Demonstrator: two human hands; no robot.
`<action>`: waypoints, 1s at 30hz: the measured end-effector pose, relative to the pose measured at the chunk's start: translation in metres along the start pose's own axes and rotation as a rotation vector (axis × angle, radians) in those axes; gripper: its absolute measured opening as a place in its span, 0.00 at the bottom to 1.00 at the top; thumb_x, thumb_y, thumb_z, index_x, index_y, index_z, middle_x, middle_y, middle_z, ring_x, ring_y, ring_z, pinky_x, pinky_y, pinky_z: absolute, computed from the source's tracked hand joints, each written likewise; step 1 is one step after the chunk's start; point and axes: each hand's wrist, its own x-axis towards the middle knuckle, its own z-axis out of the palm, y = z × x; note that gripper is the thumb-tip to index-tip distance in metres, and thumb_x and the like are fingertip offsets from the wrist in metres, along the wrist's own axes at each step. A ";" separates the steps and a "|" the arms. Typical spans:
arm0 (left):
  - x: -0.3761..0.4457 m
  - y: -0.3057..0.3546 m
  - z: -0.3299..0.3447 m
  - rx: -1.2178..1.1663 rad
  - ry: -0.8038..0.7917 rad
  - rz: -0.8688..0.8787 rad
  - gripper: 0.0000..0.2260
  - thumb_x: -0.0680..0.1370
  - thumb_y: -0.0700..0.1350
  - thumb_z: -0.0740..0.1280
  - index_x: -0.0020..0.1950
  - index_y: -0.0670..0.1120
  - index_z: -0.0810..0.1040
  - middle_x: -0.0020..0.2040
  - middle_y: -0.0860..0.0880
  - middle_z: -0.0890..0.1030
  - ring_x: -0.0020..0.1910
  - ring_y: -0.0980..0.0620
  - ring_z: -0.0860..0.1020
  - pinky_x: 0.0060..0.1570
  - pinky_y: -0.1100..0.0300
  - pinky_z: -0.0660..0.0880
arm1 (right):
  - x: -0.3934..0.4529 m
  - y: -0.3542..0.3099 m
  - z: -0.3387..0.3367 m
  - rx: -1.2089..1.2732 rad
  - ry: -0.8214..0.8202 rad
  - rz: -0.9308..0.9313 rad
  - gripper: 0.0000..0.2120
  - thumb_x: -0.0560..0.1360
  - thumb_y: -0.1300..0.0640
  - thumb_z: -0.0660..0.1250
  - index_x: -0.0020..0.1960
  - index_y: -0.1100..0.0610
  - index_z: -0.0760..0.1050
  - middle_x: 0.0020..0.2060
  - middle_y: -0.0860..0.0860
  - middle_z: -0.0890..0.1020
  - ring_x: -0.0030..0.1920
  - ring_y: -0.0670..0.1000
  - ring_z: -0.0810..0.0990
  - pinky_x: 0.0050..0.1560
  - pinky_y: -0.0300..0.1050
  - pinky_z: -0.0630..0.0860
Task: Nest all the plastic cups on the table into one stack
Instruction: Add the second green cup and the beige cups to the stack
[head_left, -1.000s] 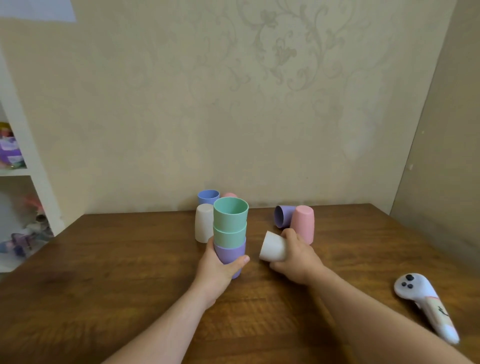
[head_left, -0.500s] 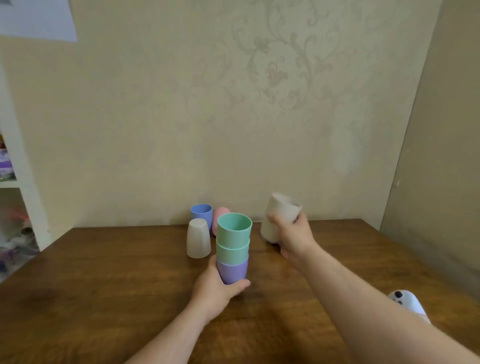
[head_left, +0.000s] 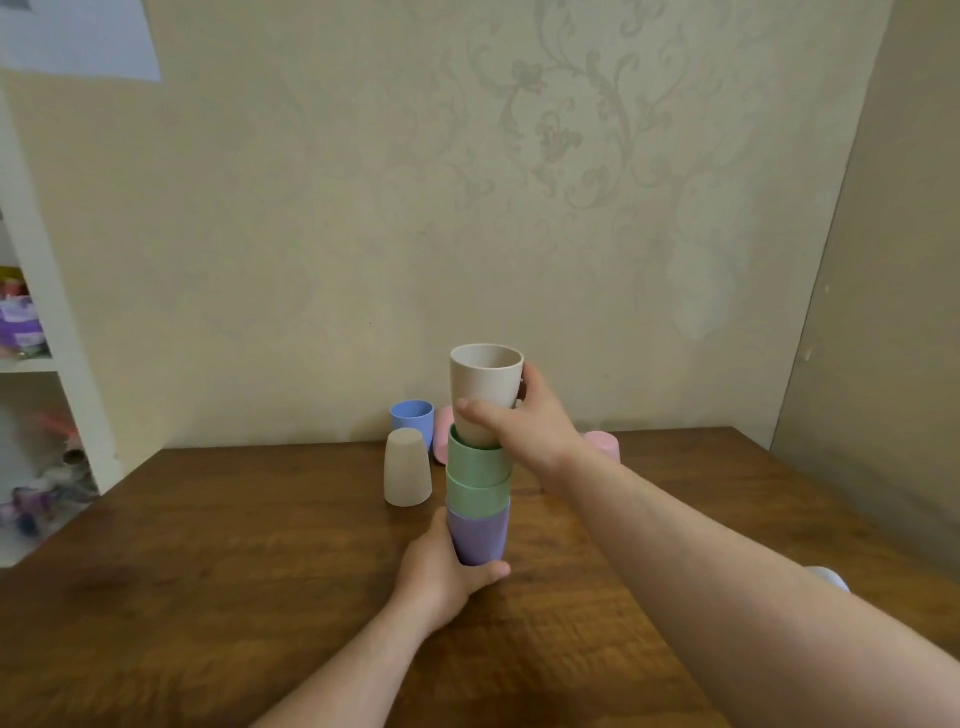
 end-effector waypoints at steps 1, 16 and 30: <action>0.001 0.001 0.000 0.005 -0.005 -0.001 0.44 0.69 0.63 0.83 0.79 0.53 0.68 0.75 0.53 0.79 0.71 0.49 0.79 0.64 0.56 0.77 | 0.000 0.003 0.000 -0.004 -0.015 0.001 0.28 0.73 0.53 0.82 0.69 0.49 0.74 0.58 0.46 0.85 0.57 0.47 0.86 0.52 0.44 0.83; 0.004 0.001 0.004 0.026 0.010 0.000 0.42 0.70 0.62 0.83 0.78 0.53 0.68 0.72 0.52 0.81 0.70 0.48 0.80 0.61 0.56 0.78 | -0.006 0.033 0.007 -0.091 -0.068 0.052 0.28 0.71 0.47 0.82 0.67 0.46 0.74 0.58 0.44 0.85 0.58 0.46 0.85 0.61 0.52 0.84; 0.004 -0.002 0.007 0.404 -0.062 0.122 0.38 0.73 0.64 0.77 0.78 0.52 0.71 0.72 0.53 0.78 0.72 0.48 0.74 0.72 0.51 0.75 | -0.033 0.127 0.000 -0.299 0.015 0.139 0.34 0.64 0.50 0.84 0.65 0.42 0.71 0.54 0.39 0.84 0.55 0.43 0.84 0.52 0.40 0.80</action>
